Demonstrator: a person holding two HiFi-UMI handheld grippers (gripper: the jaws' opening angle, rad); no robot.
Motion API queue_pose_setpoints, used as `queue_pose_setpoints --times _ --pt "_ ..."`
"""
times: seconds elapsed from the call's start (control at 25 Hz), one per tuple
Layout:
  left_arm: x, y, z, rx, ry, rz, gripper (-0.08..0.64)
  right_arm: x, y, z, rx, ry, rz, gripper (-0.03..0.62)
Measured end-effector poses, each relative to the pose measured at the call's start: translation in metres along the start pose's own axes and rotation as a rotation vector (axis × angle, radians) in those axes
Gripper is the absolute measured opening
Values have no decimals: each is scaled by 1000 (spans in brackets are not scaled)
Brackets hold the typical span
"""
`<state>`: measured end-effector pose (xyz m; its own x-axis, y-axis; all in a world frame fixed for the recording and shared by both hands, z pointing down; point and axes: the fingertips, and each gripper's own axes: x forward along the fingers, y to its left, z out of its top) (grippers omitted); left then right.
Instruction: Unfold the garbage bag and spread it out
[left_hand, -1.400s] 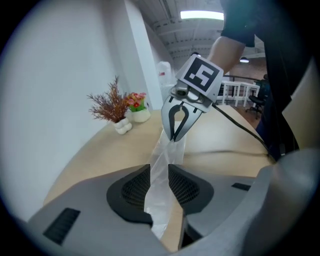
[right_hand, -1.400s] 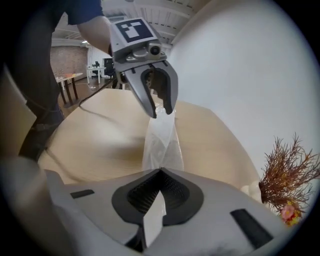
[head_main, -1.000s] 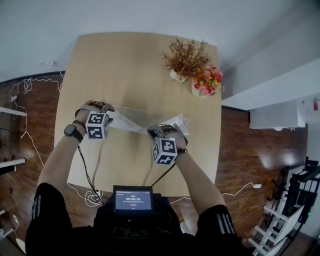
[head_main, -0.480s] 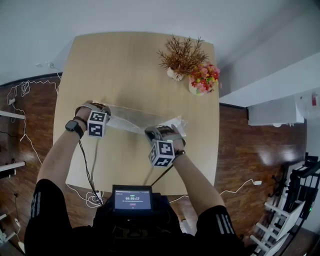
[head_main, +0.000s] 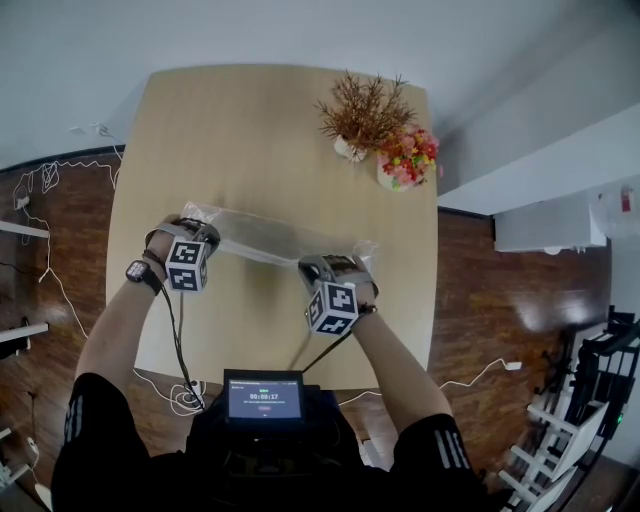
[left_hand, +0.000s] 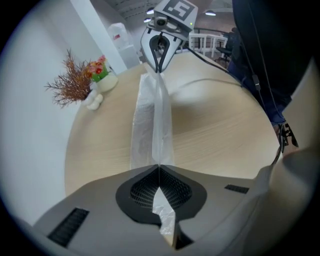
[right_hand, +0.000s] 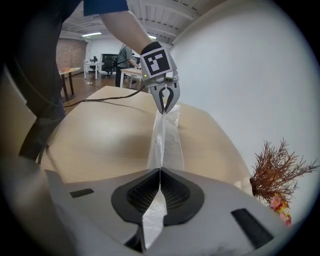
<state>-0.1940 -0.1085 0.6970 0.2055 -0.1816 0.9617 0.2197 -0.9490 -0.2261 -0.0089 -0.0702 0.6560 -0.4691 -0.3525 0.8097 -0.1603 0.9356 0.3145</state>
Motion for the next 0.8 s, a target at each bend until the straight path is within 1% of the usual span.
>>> queue_pose_setpoints --times 0.12,0.28,0.4,0.6,0.8 --pt "-8 -1 5 -12 -23 24 0 -5 -1 -11 15 17 -7 32" --pt "-10 -3 0 -21 -23 53 0 -13 -2 -26 37 36 -19 32" --pt "-15 -3 6 -33 -44 67 0 -21 -2 -33 56 37 -31 37" --pt "-21 -10 17 -41 -71 102 0 -40 5 -30 100 -1 -42 37" --pt "-16 -40 14 -39 -59 107 0 -50 25 -25 133 -18 -28 37"
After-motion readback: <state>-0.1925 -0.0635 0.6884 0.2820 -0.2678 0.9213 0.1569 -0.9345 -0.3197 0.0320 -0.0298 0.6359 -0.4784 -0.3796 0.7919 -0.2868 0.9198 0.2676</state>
